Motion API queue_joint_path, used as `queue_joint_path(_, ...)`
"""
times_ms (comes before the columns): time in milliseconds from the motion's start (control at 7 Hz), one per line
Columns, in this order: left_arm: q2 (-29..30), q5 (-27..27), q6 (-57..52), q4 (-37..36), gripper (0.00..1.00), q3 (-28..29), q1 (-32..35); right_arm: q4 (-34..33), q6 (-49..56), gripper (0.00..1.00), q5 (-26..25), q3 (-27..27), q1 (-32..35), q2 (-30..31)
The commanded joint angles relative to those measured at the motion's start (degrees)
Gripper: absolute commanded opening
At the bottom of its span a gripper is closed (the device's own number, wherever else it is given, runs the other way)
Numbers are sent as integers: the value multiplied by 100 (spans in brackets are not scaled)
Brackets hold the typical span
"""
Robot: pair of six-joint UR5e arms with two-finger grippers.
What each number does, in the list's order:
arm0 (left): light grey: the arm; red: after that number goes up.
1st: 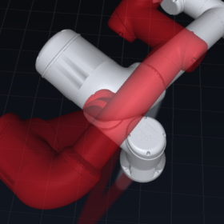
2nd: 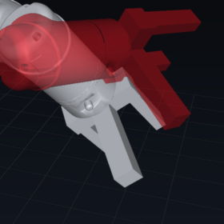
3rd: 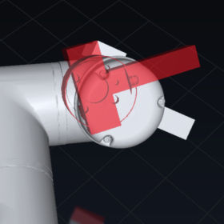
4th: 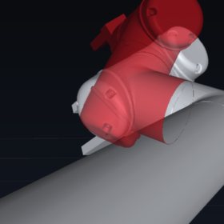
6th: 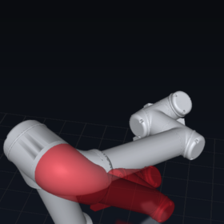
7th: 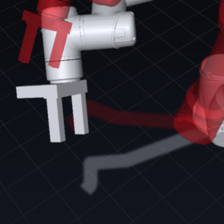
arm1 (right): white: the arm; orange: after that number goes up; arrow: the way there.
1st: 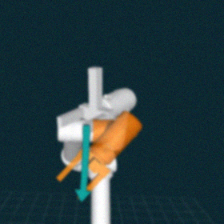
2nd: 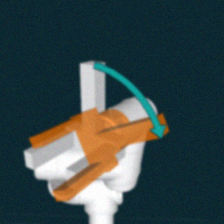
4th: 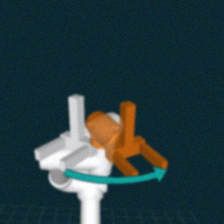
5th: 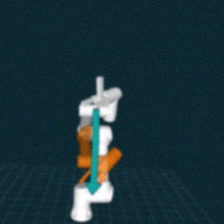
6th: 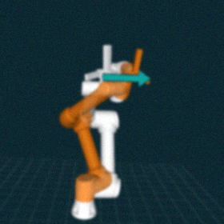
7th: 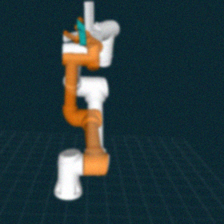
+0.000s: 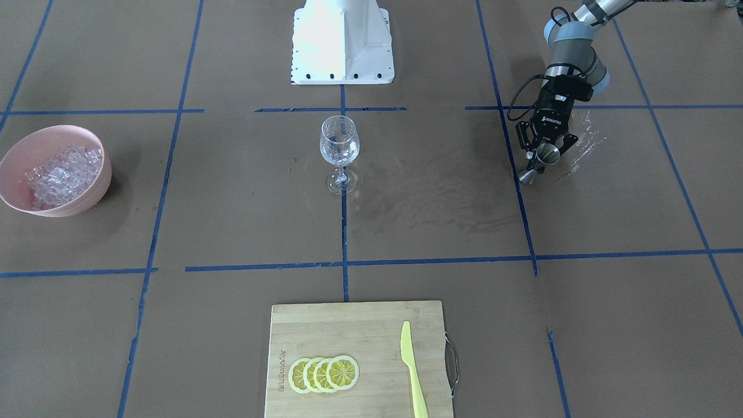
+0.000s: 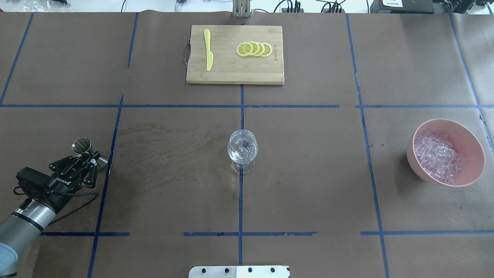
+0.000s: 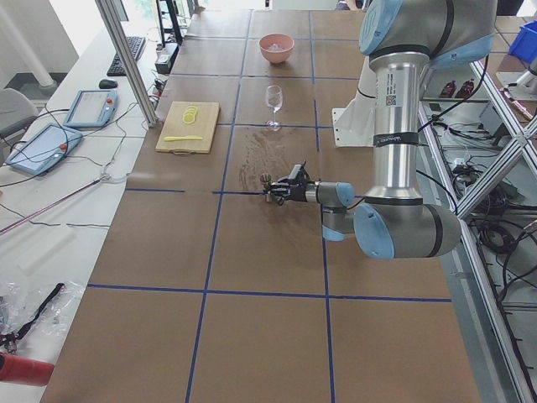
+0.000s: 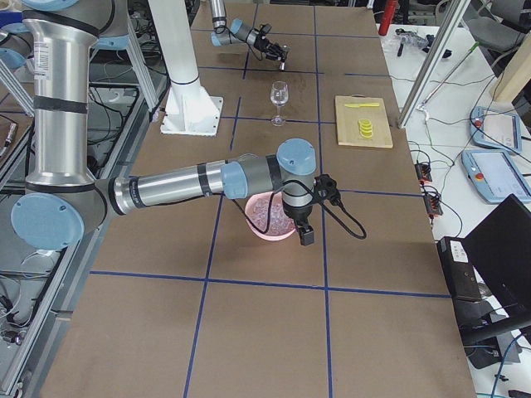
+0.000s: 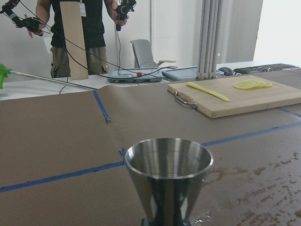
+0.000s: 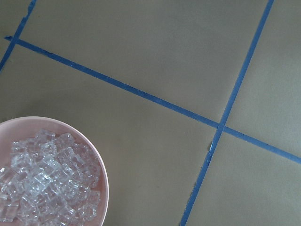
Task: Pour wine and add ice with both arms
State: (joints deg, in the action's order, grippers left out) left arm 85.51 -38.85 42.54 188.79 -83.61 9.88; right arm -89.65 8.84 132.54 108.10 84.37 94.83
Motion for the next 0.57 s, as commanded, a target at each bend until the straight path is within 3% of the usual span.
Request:
queue_joint_path(0,0,0,0,0,14,37,-13,0,4,100,0,0,-9,0)
queue_joint_path(429,9,0,-9,0,25,55,-30,0,4,100,0,9,0,0)
